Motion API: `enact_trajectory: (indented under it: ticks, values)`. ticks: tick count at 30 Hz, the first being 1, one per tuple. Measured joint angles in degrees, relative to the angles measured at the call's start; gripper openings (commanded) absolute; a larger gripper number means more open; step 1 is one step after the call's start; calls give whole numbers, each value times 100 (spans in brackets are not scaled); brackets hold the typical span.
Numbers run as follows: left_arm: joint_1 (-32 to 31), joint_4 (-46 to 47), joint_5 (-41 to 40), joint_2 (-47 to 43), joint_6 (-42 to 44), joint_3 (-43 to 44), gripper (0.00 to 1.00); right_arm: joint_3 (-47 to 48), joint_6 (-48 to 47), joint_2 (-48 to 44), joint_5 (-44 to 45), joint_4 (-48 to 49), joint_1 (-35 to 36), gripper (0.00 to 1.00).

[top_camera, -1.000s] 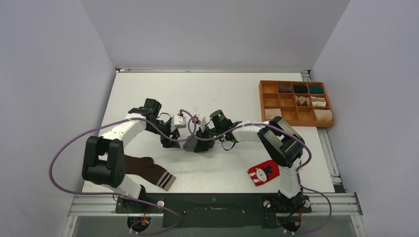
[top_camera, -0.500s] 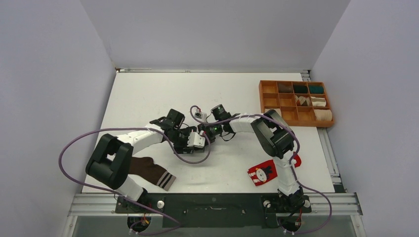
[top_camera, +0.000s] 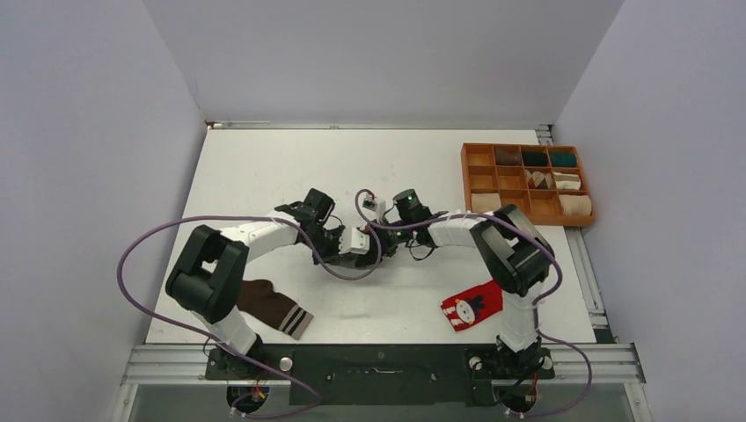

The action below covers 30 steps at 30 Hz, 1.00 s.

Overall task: Roll the socks
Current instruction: Roll the sock at the center of the board.

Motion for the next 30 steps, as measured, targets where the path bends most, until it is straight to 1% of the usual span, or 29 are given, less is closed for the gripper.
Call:
enact_trajectory:
  ticks: [5,6,9,12,14,16,17,20,23,25,26,27,29,30]
  values:
    - [188,-651,378,468,-105,581,0,-1220,-42,-1119,597,612,-273,62]
    - [214,-809,455,579,-118,723,0,-1447,-76,-1375,728,734,-313,66]
    - [289,-1237,693,907,-210,1110,0,-2116,-295,-2122,1154,1174,-286,82]
    - [365,-1620,1021,1228,-315,1447,0,-2802,-970,-2841,1823,1646,96,93]
    - [424,-1891,1235,1451,-376,1670,0,-3169,-1731,-3202,2343,1963,667,94]
    - [496,-2162,1429,1676,-426,1888,0,-3348,-2564,-3316,2708,2275,1268,92]
    - [542,-2347,1565,1790,-472,2024,0,-3331,-2981,-3239,2874,2387,1526,91]
    - [616,-2629,1764,2033,-535,2197,0,-2944,-3814,-2682,3248,2426,1746,89]
    - [669,-2883,1958,2179,-551,2273,0,-2422,-4395,-1996,3495,2391,1775,83]
    - [684,-3018,2015,2225,-546,2273,0,-2111,-4697,-1600,3534,2280,1784,74]
    - [686,-3077,2035,2247,-544,2273,0,-2013,-4791,-1475,3554,2227,1797,65]
    - [686,-3132,2048,2262,-540,2273,0,-1873,-4903,-1309,3576,2164,1812,53]
    - [686,-3233,2079,2304,-527,2275,0,-1694,-5053,-1117,3624,2114,1845,33]
    - [686,-3292,2094,2330,-518,2282,3,-1631,-5090,-1071,3648,2068,1853,25]
